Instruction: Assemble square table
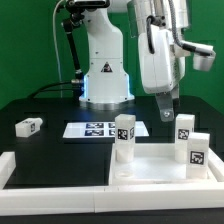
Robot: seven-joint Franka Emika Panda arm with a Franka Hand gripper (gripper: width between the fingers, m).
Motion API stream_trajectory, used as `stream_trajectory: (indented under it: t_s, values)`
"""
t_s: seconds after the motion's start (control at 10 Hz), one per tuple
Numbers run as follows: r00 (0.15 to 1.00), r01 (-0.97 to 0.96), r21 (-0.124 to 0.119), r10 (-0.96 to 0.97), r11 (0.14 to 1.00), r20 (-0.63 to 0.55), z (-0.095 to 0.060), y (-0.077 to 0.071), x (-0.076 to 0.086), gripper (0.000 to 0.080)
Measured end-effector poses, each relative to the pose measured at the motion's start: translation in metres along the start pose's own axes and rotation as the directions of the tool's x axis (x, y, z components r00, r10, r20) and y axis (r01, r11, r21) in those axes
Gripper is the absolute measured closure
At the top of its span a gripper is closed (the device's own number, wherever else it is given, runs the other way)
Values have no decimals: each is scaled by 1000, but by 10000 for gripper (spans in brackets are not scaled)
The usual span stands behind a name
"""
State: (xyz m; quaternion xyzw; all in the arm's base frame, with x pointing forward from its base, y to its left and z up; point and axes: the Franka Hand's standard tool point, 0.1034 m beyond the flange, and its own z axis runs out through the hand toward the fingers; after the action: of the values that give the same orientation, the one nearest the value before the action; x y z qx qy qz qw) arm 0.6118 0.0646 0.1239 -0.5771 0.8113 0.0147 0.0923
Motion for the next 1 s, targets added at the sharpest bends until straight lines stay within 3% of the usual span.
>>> stream_trajectory:
  t_s: [0.2, 0.4, 0.7, 1.0]
  values:
    - [1000, 10, 0, -10, 1000, -1, 0, 0, 2, 151]
    - [993, 119, 26, -119, 993, -2, -15, 9, 28, 151]
    - [972, 236, 36, -236, 971, -6, -32, 25, 62, 151]
    - [900, 437, 27, -436, 899, -17, -28, 26, 64, 151]
